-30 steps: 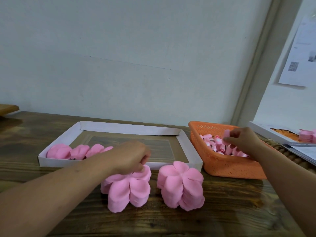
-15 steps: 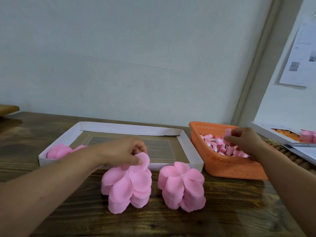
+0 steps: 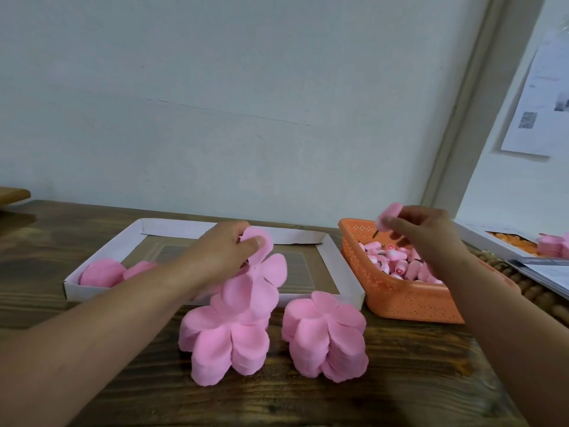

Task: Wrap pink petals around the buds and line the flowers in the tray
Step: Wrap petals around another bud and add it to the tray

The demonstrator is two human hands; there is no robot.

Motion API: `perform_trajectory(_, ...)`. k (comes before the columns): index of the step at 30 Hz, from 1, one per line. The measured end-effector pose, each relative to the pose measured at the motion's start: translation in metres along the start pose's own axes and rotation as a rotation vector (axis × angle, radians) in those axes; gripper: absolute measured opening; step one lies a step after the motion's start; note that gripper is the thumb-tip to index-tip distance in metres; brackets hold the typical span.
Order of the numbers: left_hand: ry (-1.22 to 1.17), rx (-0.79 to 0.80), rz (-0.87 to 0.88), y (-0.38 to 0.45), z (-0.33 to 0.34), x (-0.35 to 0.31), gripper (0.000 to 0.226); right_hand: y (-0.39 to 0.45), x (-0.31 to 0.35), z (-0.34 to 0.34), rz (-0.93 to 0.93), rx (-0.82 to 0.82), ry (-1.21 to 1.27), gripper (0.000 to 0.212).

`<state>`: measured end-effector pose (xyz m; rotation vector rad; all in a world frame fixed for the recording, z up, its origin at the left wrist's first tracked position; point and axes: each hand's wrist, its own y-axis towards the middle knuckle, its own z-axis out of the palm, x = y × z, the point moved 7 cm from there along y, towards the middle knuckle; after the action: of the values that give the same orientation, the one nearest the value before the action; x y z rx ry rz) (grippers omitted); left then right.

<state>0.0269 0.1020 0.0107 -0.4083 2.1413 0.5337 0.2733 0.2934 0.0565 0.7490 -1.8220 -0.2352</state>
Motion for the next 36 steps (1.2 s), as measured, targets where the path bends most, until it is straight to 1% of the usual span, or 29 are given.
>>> perform_trajectory(2, -0.195, -0.035, -0.086, -0.002, 0.003, 0.002, 0.021, -0.011, 0.017, 0.011, -0.021, 0.023, 0.11, 0.011)
perform_trajectory(3, -0.246, -0.052, -0.11, -0.004, 0.004, 0.002, 0.02, -0.017, 0.025, 0.017, -0.029, 0.037, 0.153, 0.011)
perform_trajectory(6, -0.211, -0.092, -0.117, -0.006, 0.007, 0.0, 0.018, -0.035, 0.044, 0.04, -0.053, 0.126, 0.263, 0.008)
perform_trajectory(9, -0.22, -0.134, -0.106, -0.006, 0.01, -0.003, 0.017, -0.052, 0.06, 0.062, -0.074, 0.235, 0.367, 0.009)
perform_trajectory(13, -0.259, -0.149, -0.107, -0.005, 0.016, -0.004, 0.016, -0.068, 0.073, 0.083, -0.12, 0.356, 0.421, 0.01)
perform_trajectory(19, -0.281, -0.149, -0.128, -0.005, 0.026, -0.005, 0.019, -0.079, 0.081, 0.096, -0.178, 0.409, 0.316, 0.007)
perform_trajectory(20, -0.28, -0.144, -0.131, -0.005, 0.027, -0.005, 0.02, -0.081, 0.084, 0.098, -0.209, 0.414, 0.255, 0.007)
perform_trajectory(22, -0.284, -0.126, -0.146, -0.006, 0.029, -0.004, 0.019, -0.083, 0.088, 0.098, -0.284, 0.381, 0.095, 0.016)
perform_trajectory(24, -0.298, -0.103, -0.174, -0.006, 0.031, -0.002, 0.016, -0.085, 0.089, 0.098, -0.332, 0.342, -0.004, 0.022)
perform_trajectory(30, -0.278, -0.062, -0.231, -0.007, 0.034, 0.003, 0.021, -0.09, 0.085, 0.102, -0.332, 0.364, -0.1, 0.012)
perform_trajectory(33, -0.304, -0.05, -0.25, -0.006, 0.036, 0.005, 0.022, -0.093, 0.085, 0.106, -0.316, 0.384, -0.116, 0.021)
perform_trajectory(36, -0.315, -0.053, -0.264, -0.006, 0.035, 0.006, 0.021, -0.093, 0.086, 0.106, -0.322, 0.375, -0.099, 0.022)
